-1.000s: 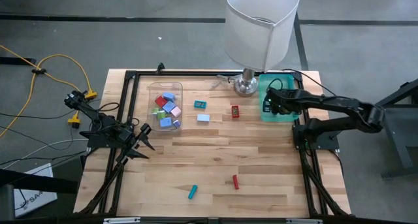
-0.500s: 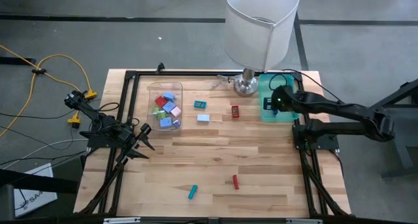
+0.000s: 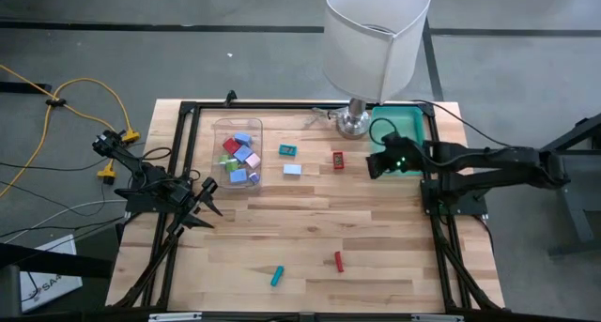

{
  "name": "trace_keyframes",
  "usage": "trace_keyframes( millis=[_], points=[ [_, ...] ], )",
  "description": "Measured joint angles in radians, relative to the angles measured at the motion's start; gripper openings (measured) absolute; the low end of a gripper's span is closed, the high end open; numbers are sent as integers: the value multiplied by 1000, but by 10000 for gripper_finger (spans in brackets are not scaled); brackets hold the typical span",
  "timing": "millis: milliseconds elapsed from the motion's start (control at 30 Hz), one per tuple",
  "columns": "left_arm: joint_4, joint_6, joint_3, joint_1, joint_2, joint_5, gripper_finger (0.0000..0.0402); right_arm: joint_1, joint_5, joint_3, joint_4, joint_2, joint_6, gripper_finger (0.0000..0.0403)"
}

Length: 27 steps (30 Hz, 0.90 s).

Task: Pick & Place Office items
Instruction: Put the bottom red mini digital clock into the light blue bin

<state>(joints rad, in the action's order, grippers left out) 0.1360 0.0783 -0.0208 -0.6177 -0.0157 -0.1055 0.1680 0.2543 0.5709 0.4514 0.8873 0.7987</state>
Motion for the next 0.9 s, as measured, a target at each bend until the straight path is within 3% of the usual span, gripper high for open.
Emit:
trace_keyframes(
  millis=[467, 700, 900],
  points=[
    [0, 0, 0, 0, 0, 0, 173, -337, 0, 0, -277, 155, -21, 98],
    [0, 0, 0, 0, 0, 0, 173, -448, 7, 0, -470, 215, -148, 98],
    [0, 0, 0, 0, 0, 0, 173, -503, 2, 75, -485, 293, -306, 98]
  ],
)
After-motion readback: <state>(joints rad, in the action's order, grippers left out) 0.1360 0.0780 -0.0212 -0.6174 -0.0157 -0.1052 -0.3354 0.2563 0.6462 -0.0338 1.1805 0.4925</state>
